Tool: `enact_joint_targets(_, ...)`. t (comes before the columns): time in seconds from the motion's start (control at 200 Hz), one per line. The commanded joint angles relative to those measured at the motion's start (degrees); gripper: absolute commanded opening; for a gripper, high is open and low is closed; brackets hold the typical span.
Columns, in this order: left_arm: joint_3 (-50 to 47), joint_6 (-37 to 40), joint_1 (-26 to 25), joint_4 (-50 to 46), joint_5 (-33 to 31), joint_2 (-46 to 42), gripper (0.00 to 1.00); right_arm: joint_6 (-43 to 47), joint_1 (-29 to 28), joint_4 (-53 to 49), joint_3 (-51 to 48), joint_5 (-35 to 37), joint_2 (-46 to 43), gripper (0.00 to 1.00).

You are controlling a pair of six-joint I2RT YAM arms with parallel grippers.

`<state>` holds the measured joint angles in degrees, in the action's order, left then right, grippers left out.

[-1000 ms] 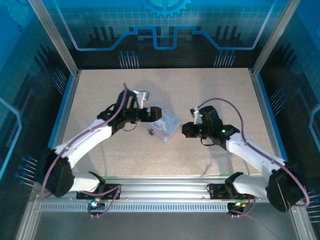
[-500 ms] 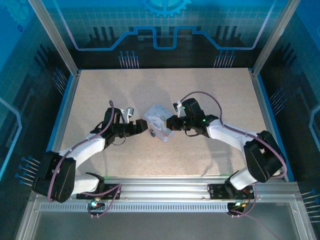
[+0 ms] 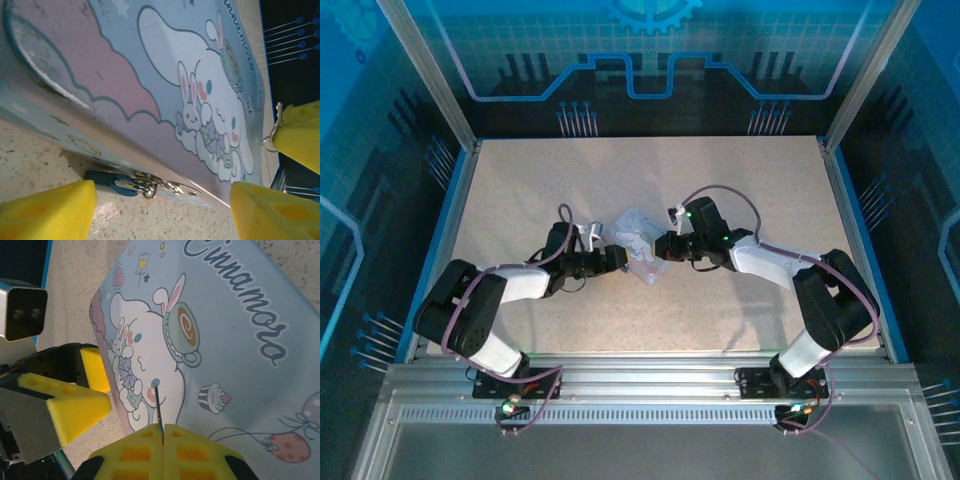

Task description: Unlock a padlock with a key

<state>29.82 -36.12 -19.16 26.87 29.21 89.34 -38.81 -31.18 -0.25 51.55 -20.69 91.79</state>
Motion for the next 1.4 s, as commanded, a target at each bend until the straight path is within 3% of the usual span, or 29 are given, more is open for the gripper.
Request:
enact_joint_targets(0.0, -0.65, 0.05, -0.59, 5.03, -0.04, 1.92, 0.72, 0.66, 0.94, 2.07, -0.84, -1.96, 0.98, 0.00)
enact_joint_targets(0.495, -4.47, -4.75, -3.47, 21.13, 0.56, 10.66, 0.69, 5.88, 3.92, -0.61, 2.24, -3.13, 5.52, 0.00)
enact_joint_targets(1.14, -7.34, -0.18, -4.83, 19.65, -3.42, 7.99, 0.74, 5.96, 4.68, 0.24, 3.21, -4.17, 7.70, 0.00)
enact_joint_targets(1.396, -6.53, 3.72, -4.91, 18.58, -7.16, 8.50, 0.69, 5.85, 4.68, 0.08, 2.73, -3.83, 7.00, 0.00)
